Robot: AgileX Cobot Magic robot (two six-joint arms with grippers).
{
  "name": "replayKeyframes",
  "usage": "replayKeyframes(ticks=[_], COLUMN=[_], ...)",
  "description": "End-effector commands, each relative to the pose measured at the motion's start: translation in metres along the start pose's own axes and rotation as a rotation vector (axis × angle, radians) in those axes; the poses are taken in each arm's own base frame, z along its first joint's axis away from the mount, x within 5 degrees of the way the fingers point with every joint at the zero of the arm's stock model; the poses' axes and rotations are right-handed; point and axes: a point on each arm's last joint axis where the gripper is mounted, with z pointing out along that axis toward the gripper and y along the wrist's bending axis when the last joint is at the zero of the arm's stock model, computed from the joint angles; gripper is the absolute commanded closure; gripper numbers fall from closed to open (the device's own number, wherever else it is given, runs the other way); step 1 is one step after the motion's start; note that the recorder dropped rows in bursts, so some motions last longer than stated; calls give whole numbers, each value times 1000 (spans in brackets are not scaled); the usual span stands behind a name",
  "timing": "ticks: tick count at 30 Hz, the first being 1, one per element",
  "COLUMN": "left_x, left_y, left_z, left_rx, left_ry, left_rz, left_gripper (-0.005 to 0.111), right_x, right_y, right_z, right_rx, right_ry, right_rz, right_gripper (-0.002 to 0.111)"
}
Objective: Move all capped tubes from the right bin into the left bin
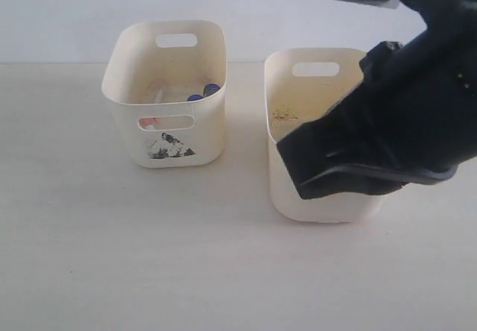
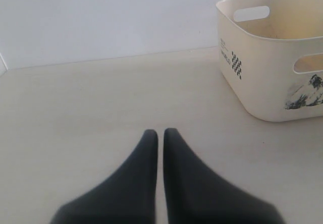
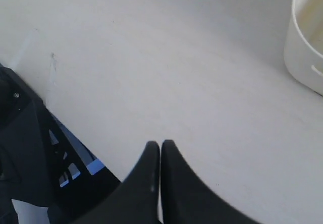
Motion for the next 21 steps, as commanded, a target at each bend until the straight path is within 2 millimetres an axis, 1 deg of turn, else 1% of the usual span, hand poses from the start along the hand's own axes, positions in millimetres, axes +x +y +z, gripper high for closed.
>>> replayKeyframes(ticks=[1, 3, 5, 7, 9, 11, 12, 13, 14, 15, 16, 17, 18, 19, 21], left_x=[-3, -3, -3, -3, -3, -3, -3, -3, -3, -3, -3, -3, -3, -3, -3], left_y=[0, 0, 0, 0, 0, 0, 0, 0, 0, 0, 0, 0, 0, 0, 0], left_z=[-1, -1, -1, -1, -1, -1, -1, -1, -1, -1, -1, -1, -1, -1, -1], left_rx=[1, 1, 1, 1, 1, 1, 1, 1, 1, 1, 1, 1, 1, 1, 1], left_ry=[-21, -21, -21, -21, -21, -21, -21, -21, -21, -21, -21, -21, -21, -21, -21], left_rz=[-18, -18, -18, -18, -18, -18, -18, -18, -18, -18, -18, -18, -18, -18, -18], left_gripper=[102, 102, 102, 102, 102, 102, 102, 102, 102, 102, 102, 102, 102, 102, 102], right_x=[0, -5, -11, -12, -4, 16, 39, 52, 77, 91, 113, 123, 141, 148, 168], right_y=[-1, -1, -5, -13, -24, -38, -50, -55, -60, -63, -68, -71, -77, -79, -87], right_z=[-1, -2, -6, -14, -22, -28, -27, -26, -25, -22, -17, -15, -8, -6, 0], right_rx=[13, 14, 12, 7, -14, -33, -21, -12, 0, 10, 33, 47, 79, 95, 153], right_ry=[-20, -85, -227, -399, -522, -599, -620, -630, -651, -661, -685, -706, -748, -782, -901], right_rz=[-59, -114, -117, -56, 65, 210, 302, 331, 369, 385, 404, 414, 427, 426, 391], right_gripper=[108, 108, 108, 108, 108, 108, 108, 108, 108, 108, 108, 108, 108, 108, 108])
